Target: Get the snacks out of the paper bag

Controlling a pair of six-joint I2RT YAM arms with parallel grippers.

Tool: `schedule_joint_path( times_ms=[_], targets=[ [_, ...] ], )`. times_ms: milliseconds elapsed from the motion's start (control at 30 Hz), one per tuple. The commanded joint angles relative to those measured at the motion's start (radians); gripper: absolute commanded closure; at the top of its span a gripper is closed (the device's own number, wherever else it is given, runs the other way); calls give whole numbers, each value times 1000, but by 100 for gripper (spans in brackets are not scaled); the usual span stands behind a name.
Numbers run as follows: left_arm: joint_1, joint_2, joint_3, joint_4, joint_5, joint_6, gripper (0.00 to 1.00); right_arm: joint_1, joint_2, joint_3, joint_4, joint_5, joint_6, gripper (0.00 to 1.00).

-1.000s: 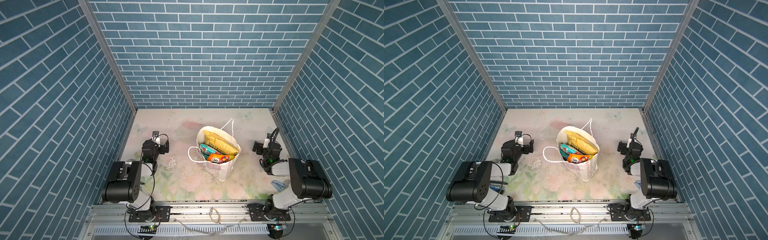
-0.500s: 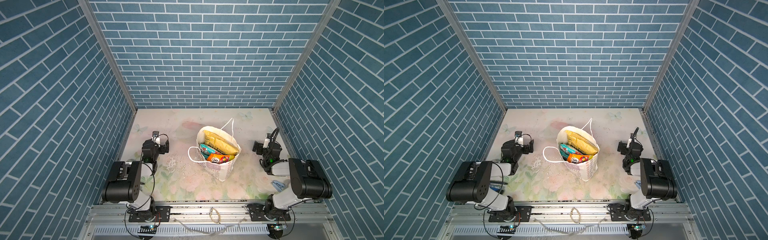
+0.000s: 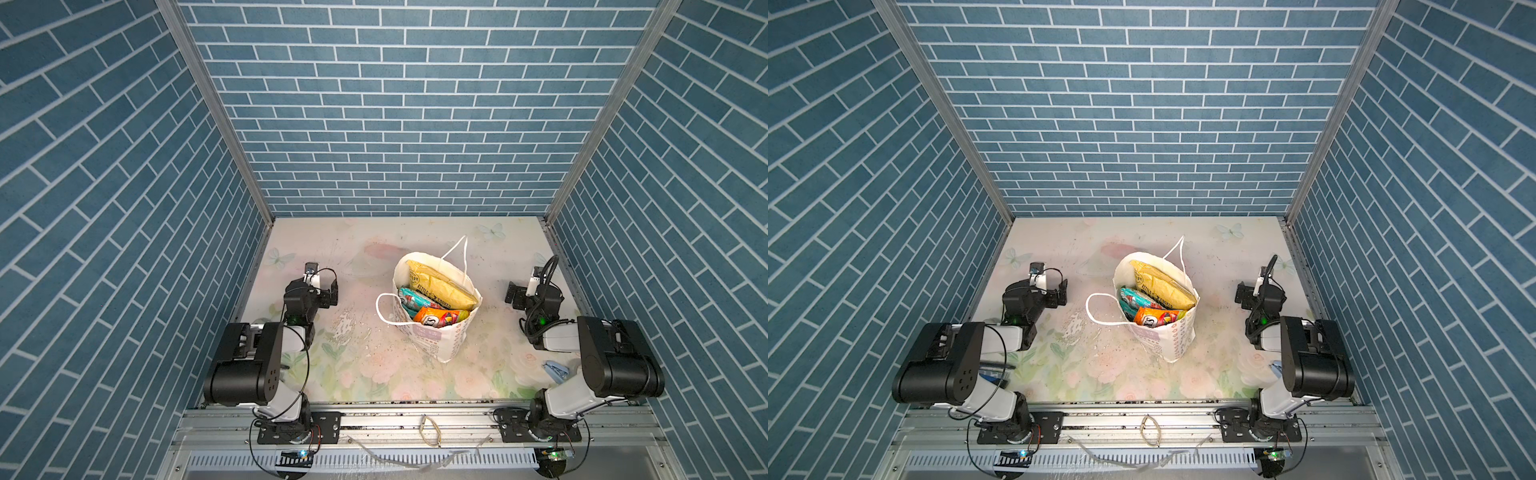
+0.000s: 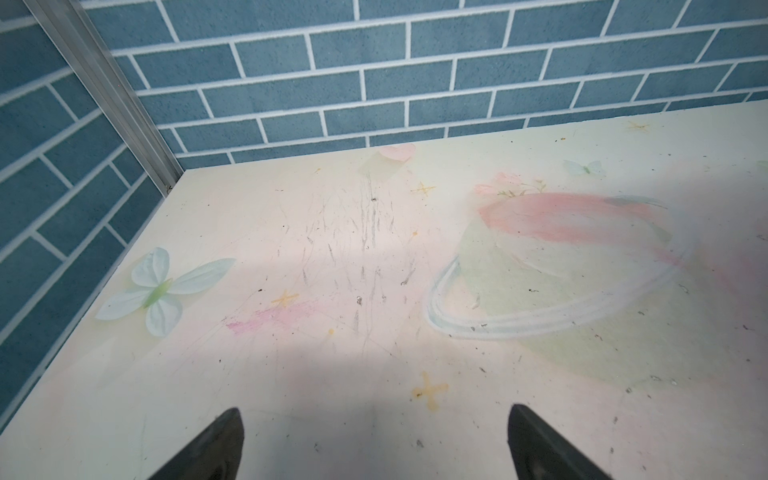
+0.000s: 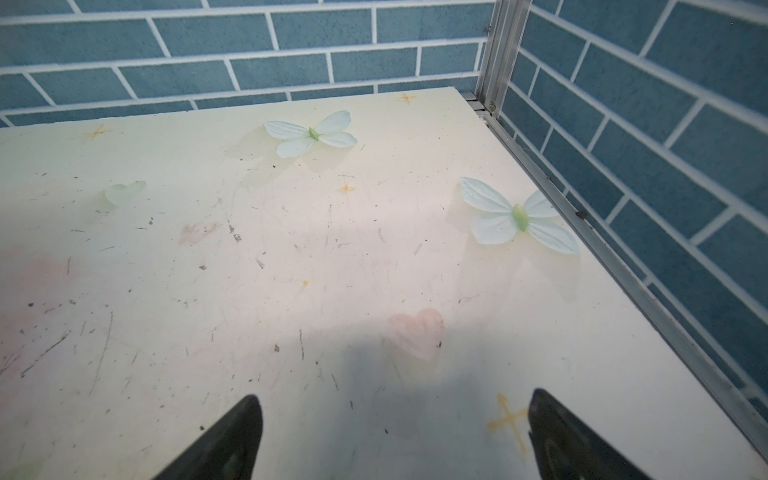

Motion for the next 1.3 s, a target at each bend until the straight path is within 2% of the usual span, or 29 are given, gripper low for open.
schedule_joint_path(
  times_ms=[0, 133, 233, 367, 433, 567, 600, 633, 700, 800, 867, 967, 1033, 1067, 1167, 1267],
  targets=[
    [3, 0, 4, -9, -1, 6, 0, -3, -8, 20, 8, -10, -23, 1],
    [3, 1, 4, -8, -1, 6, 0, -3, -7, 20, 6, -10, -23, 4],
    [3, 0, 4, -6, -1, 5, 7, -3, -9, 18, 8, -10, -23, 9],
    [1, -89, 80, -205, -8, 5, 20, -4, -12, 19, 7, 6, -16, 13],
    [1, -148, 119, -318, -18, 3, 23, -5, -23, 26, -16, 28, -5, 13],
    [1, -304, 169, -487, 42, -46, 18, -6, -79, 56, -117, 32, -5, 17],
    [1, -329, 182, -518, 82, -63, 13, -5, -92, 58, -133, 29, -5, 17],
    [-2, -351, 203, -548, 135, -74, 1, -5, -112, 60, -151, 26, -7, 18],
    [-17, -379, 234, -565, 243, -105, 1, -5, -171, 67, -208, 23, -9, 18],
    [-44, -392, 326, -688, 323, -144, 0, -5, -272, 101, -327, 27, 8, 17],
    [-52, -390, 402, -770, 354, -171, 0, -6, -328, 154, -472, 5, 33, 18],
    [-73, -405, 479, -875, 334, -218, 0, -5, -389, 244, -680, -70, 58, 18],
    [-99, -426, 506, -920, 315, -199, 1, -4, -424, 290, -770, -119, 78, 18],
    [-134, -442, 511, -944, 265, -174, 1, -3, -445, 311, -814, -138, 88, 18],
    [-281, -478, 501, -975, 7, -132, 1, -4, -503, 369, -926, -196, 115, 18],
    [-372, -494, 495, -977, -77, -126, 1, -3, -526, 447, -1057, -248, 137, 18]
  ],
)
